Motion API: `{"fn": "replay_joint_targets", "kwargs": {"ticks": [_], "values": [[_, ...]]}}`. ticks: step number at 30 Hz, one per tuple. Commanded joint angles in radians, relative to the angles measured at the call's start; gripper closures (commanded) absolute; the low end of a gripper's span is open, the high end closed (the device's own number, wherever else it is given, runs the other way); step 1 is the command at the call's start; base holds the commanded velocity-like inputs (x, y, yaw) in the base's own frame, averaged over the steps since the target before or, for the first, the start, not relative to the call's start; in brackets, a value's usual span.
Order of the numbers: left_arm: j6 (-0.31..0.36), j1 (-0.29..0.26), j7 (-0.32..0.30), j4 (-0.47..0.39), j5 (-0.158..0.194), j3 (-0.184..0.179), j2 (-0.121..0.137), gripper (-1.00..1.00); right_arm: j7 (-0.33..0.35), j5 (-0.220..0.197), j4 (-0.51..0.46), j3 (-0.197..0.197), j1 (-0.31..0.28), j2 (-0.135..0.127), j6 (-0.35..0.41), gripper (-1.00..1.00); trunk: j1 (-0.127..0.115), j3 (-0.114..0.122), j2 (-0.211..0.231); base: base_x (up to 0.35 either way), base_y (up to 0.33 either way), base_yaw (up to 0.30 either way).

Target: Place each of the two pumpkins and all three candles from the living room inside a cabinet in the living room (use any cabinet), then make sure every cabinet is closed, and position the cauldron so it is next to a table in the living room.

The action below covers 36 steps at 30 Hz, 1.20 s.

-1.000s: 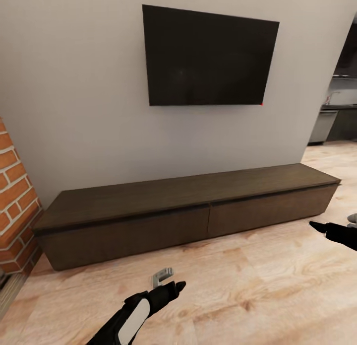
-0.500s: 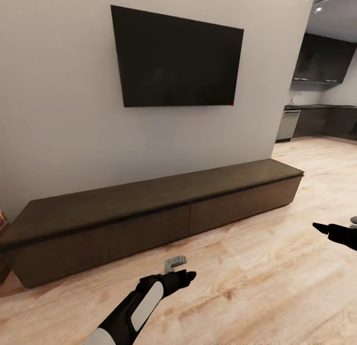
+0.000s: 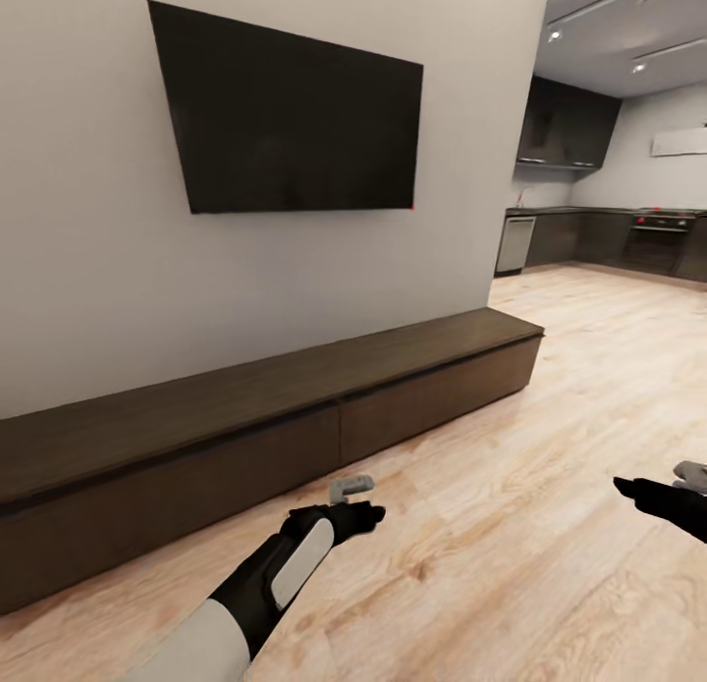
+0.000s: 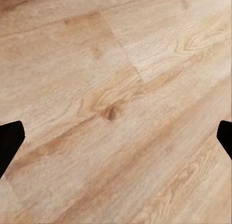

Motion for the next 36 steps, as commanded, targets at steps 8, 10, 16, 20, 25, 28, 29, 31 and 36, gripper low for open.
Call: {"fn": "replay_joint_targets", "kwargs": {"ticks": [8,10,16,20,25,28,29,31,36], "values": [[-0.009,-0.061,0.082,0.055,0.020,-0.026,0.001,-1.00,-0.162,0.054,0.004,0.163,-0.061,0.198,0.054,-1.00,0.000,0.001,0.000,0.000,0.000,-0.278],[-0.012,-0.058,0.082,0.063,0.021,-0.028,0.002,-1.00,-0.167,0.056,-0.010,0.187,-0.040,0.216,0.021,-1.00,0.000,0.001,0.000,0.000,0.000,-0.278],[-0.049,-0.046,0.081,0.076,0.023,-0.030,0.004,-1.00,-0.184,0.089,-0.077,0.254,0.044,0.242,-0.044,-1.00,0.000,0.001,0.000,0.000,0.000,-0.279],[-0.051,-0.042,0.080,0.077,0.024,-0.029,0.008,-1.00,-0.186,0.101,-0.071,0.252,0.049,0.238,-0.029,-1.00,0.000,0.001,0.000,0.000,0.000,-0.279],[-0.051,-0.038,0.078,0.077,0.024,-0.030,0.007,-1.00,-0.185,0.102,-0.050,0.205,0.051,0.218,-0.023,-1.00,0.000,0.001,0.000,0.000,0.000,-0.279],[-0.051,-0.038,0.078,0.077,0.024,-0.031,0.008,-1.00,-0.184,0.102,-0.049,0.198,0.051,0.214,-0.020,-1.00,0.000,0.001,0.000,0.000,0.000,-0.279],[-0.051,-0.038,0.077,0.077,0.024,-0.031,0.008,-1.00,-0.184,0.102,-0.048,0.195,0.052,0.213,-0.018,-1.00,0.000,0.001,0.000,0.000,0.000,-0.279],[-0.052,-0.037,0.077,0.077,0.024,-0.031,0.007,-1.00,-0.184,0.103,-0.048,0.193,0.052,0.212,-0.017,-1.00,0.000,0.001,0.000,0.000,0.000,-0.279],[-0.054,-0.033,0.076,0.077,0.024,-0.031,0.008,-1.00,-0.184,0.104,-0.046,0.190,0.050,0.210,-0.016,-1.00,0.000,0.002,0.000,0.000,0.000,-0.279]]}}
